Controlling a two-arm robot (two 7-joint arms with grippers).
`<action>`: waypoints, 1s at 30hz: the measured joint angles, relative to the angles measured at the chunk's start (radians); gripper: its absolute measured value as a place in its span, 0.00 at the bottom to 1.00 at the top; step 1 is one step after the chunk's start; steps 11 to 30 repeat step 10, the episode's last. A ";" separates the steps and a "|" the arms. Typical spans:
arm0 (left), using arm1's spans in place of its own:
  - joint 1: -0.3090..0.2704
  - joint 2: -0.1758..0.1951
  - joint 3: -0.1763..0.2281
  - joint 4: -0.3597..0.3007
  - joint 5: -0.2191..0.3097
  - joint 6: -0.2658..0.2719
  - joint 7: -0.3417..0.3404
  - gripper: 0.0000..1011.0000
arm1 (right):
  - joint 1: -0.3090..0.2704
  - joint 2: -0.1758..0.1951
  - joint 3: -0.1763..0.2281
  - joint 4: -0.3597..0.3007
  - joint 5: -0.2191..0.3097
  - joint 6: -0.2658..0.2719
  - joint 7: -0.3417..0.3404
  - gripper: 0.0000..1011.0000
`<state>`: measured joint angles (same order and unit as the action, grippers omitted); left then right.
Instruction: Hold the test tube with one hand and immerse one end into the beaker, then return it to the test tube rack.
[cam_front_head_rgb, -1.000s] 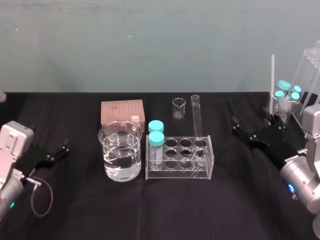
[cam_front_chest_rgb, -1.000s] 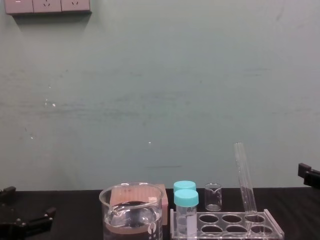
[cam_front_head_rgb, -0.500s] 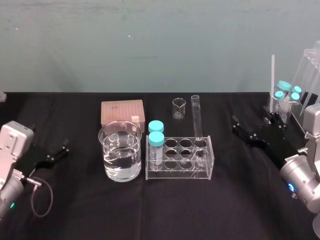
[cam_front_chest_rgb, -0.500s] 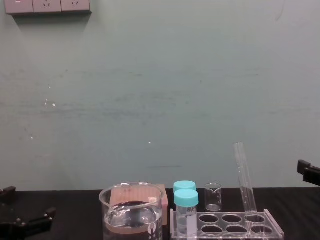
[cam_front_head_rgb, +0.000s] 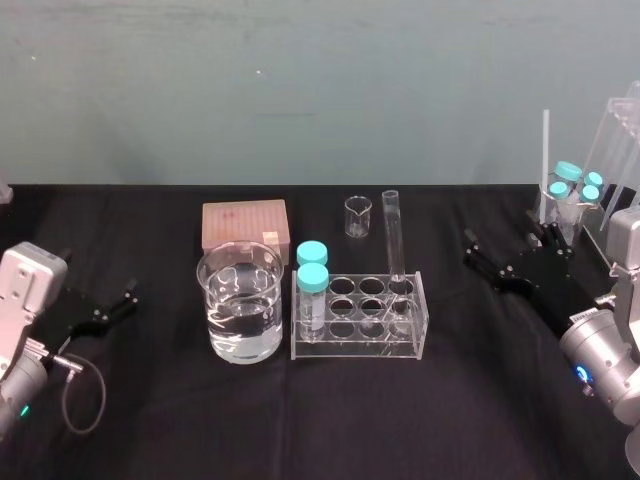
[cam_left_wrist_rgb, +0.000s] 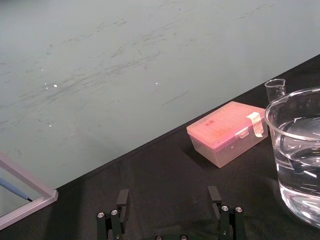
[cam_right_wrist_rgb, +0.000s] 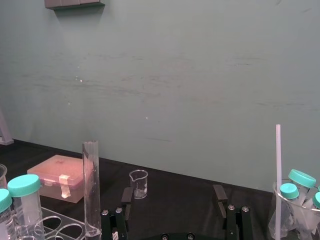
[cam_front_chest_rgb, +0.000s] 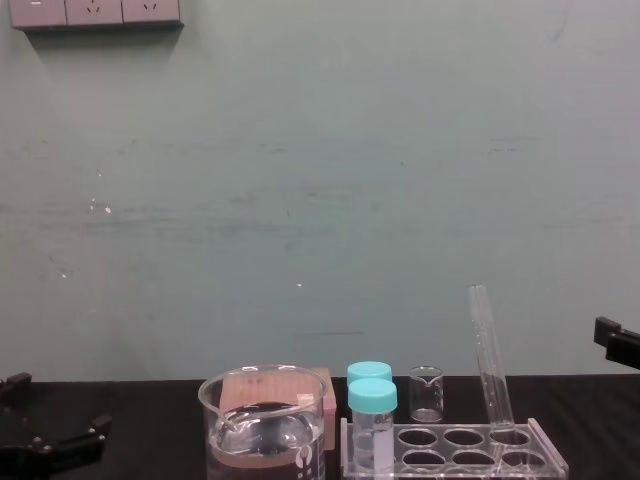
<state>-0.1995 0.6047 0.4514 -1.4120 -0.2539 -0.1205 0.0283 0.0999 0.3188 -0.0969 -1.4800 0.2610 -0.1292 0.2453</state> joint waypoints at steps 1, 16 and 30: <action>0.000 0.000 0.000 0.000 0.000 0.000 0.000 0.99 | 0.000 0.000 0.000 0.000 0.000 0.000 0.000 0.99; 0.000 0.000 0.000 0.000 0.000 0.000 0.000 0.99 | 0.000 0.000 0.000 0.000 0.001 -0.001 0.000 0.99; 0.000 0.000 0.000 0.000 0.000 0.000 0.000 0.99 | 0.000 0.000 0.000 0.000 0.001 -0.001 0.000 0.99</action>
